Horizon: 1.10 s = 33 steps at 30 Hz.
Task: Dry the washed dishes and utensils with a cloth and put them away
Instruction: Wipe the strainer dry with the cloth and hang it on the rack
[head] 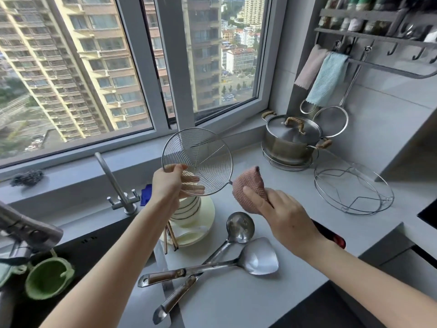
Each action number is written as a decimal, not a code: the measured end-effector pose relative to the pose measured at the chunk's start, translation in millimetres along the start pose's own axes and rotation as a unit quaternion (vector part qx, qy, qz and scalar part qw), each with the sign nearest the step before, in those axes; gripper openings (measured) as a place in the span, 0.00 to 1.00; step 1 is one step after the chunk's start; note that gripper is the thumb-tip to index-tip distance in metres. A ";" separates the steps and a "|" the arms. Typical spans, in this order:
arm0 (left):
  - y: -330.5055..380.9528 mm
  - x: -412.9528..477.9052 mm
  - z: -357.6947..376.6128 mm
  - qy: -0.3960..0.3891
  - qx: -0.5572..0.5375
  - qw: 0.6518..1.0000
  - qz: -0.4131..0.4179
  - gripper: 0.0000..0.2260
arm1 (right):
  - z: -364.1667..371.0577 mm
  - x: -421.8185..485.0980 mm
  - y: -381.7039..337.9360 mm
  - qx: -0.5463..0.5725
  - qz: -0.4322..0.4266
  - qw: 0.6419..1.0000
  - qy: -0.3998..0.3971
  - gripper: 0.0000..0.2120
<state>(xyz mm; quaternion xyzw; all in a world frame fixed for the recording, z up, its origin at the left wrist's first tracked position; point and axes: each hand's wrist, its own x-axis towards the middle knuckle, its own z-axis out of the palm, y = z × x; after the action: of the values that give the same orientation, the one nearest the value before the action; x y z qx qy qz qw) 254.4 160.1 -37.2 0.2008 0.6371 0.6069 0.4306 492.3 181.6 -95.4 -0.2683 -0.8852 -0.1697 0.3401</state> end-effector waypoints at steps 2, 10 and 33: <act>-4.8 3.9 -1.7 0.019 -0.001 1.000 -0.001 0.10 | -15.2 -6.0 3.4 0.071 0.087 0.993 0.028 0.28; 7.8 10.6 -0.8 0.011 -0.016 1.000 0.009 0.11 | -35.1 -16.4 19.1 0.076 0.194 0.945 -0.251 0.27; 5.7 24.0 -14.8 0.014 0.047 0.998 0.025 0.08 | -68.3 -17.1 62.8 0.350 0.497 0.794 -0.028 0.04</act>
<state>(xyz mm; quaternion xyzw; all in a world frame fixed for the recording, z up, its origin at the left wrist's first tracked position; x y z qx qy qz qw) 228.1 170.9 -40.7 0.2280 0.6657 0.5897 0.3963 574.9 192.5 -51.3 -0.5388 -0.6381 0.3515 0.4231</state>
